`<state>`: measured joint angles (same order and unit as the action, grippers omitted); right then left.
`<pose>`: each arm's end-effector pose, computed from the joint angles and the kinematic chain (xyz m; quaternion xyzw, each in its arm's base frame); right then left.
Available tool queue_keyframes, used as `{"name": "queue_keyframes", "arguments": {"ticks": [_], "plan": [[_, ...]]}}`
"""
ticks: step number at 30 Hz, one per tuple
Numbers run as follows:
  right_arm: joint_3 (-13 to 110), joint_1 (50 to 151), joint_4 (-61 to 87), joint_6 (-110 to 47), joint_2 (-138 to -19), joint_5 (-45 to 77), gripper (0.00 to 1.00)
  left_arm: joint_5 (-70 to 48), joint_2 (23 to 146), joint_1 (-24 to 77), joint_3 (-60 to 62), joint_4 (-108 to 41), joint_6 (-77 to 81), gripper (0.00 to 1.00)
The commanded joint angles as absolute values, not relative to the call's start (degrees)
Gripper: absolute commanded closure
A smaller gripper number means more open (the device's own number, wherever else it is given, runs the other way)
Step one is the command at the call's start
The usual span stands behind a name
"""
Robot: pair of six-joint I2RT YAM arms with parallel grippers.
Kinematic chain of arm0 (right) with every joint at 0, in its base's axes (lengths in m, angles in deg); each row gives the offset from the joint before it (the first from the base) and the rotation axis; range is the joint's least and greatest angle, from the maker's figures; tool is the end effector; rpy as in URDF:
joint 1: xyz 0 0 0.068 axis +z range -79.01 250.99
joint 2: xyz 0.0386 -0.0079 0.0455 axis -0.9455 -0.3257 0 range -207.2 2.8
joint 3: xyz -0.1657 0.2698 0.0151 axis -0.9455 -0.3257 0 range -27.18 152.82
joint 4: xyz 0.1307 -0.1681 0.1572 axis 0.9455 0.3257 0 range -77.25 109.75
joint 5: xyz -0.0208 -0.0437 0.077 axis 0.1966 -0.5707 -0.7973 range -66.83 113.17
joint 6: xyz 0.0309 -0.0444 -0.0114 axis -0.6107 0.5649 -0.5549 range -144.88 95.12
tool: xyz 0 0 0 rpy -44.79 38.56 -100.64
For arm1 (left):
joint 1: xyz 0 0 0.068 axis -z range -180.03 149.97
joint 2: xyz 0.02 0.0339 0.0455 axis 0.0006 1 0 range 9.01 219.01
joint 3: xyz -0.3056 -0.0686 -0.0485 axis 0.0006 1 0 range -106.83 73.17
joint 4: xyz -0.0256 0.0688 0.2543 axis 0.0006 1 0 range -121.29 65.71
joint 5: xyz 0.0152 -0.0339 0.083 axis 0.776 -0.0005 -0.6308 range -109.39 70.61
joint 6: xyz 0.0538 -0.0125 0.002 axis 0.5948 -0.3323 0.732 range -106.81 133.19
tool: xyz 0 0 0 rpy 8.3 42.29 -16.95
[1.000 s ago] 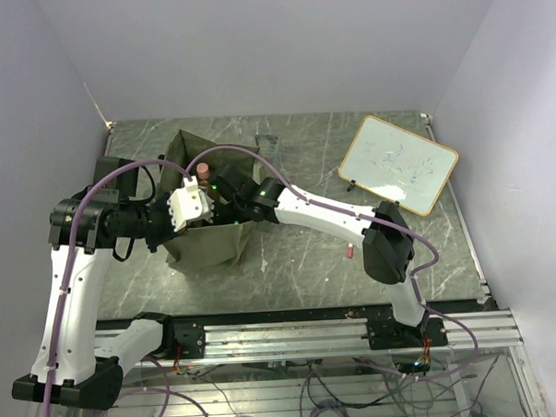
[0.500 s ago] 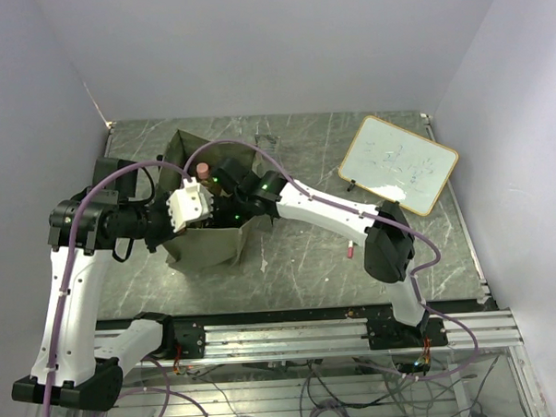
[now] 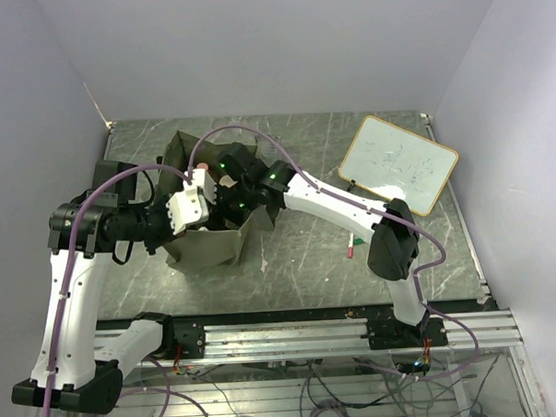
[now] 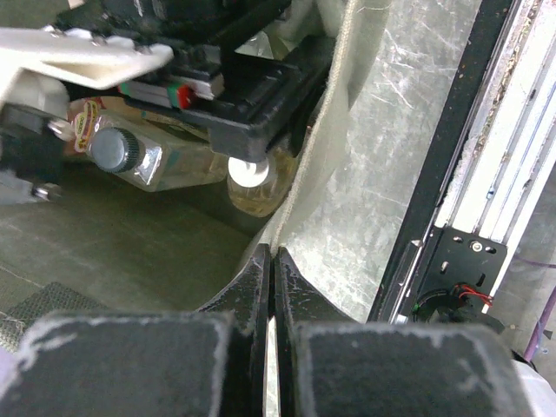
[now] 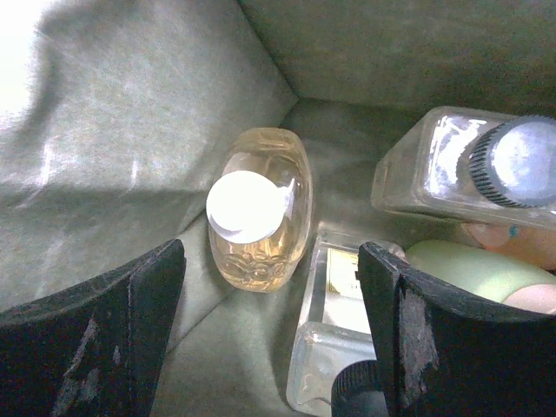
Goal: Place the personal care products into the canvas bag
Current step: Place the care product in the canvas bag.
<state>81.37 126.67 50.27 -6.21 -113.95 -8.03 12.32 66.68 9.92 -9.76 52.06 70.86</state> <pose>0.2590 0.4140 0.3377 -0.6198 0.6496 0.3514 0.2652 0.1046 -0.0384 0.4452 0.5771 0.7267 -0.1332 0.3481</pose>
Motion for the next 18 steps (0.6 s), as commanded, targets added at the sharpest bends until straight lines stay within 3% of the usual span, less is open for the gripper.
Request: {"name": "queue_keyframes", "arguments": {"ticks": [1,18], "plan": [[83.7,125.9,48.9,-8.4,-110.7,-12.2,0.2,11.9,65.8,9.8,-9.2,52.8,71.3,0.93],[86.8,120.0,40.8,-16.9,-109.1,-17.6,0.19,12.7,66.0,9.8,-9.9,53.2,72.2,0.93]]}}
